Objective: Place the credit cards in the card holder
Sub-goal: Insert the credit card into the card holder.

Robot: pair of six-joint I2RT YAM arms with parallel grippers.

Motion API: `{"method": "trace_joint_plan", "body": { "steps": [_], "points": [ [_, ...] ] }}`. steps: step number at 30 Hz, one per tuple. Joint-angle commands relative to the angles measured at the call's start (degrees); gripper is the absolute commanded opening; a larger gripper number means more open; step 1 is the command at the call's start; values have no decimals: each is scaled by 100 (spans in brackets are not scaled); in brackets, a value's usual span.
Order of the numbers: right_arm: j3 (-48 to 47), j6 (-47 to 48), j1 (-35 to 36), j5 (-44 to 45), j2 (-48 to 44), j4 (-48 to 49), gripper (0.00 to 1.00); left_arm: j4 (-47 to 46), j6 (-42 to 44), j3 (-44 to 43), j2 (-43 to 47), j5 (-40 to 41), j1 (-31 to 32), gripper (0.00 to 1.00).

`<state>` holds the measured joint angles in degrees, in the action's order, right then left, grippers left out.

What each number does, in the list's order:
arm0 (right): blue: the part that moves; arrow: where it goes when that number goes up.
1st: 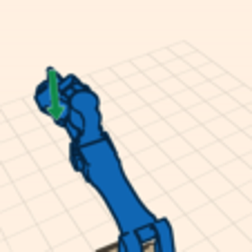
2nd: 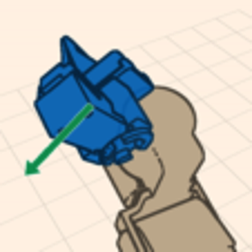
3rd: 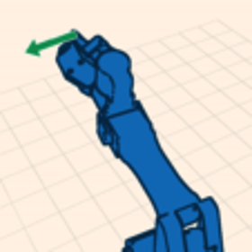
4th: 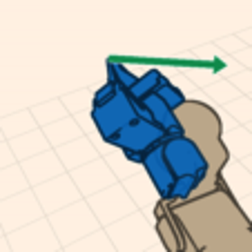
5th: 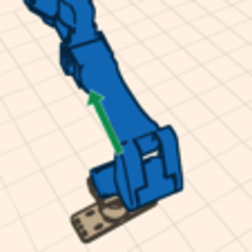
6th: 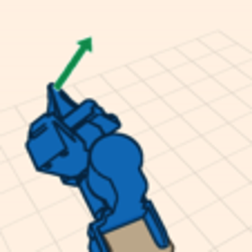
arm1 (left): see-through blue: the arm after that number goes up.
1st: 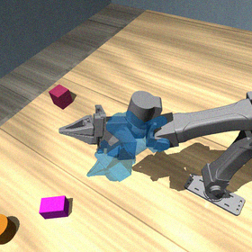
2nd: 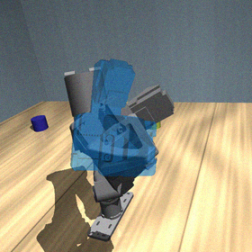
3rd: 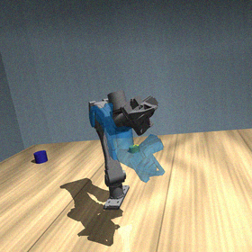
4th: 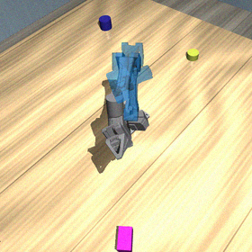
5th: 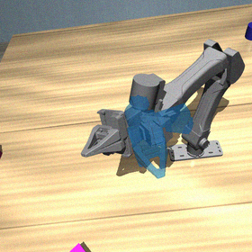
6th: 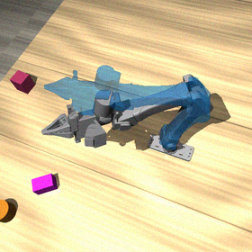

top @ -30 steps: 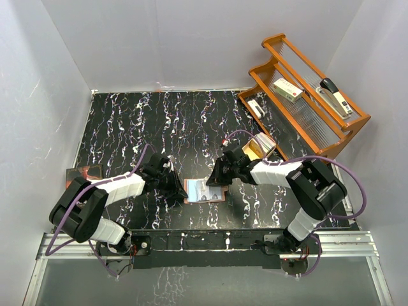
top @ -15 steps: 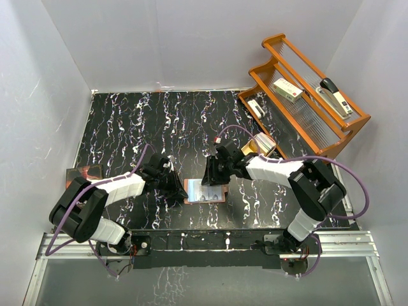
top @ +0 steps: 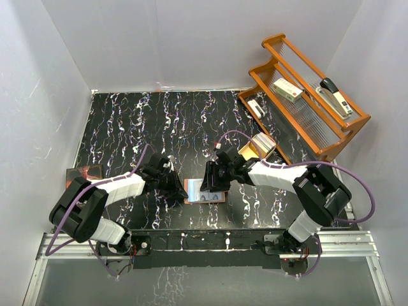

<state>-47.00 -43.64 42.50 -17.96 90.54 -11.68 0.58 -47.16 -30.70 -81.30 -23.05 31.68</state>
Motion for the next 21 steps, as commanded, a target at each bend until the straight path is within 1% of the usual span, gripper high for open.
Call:
{"method": "trace_joint_plan", "body": {
  "steps": [1,10,17,19,21],
  "points": [
    [-81,-149,139,-45,173,500,46,83,-22,-6,51,-60,31,1],
    [-286,-292,433,-67,396,662,44,148,9,-13,113,-16,26,1],
    [-358,-207,470,14,279,486,36,437,146,-209,183,125,25,1],
    [-430,-108,473,164,211,274,33,564,170,-300,261,166,30,4],
    [-477,-41,470,314,144,100,31,656,143,-387,481,178,28,8]
  ]
}}
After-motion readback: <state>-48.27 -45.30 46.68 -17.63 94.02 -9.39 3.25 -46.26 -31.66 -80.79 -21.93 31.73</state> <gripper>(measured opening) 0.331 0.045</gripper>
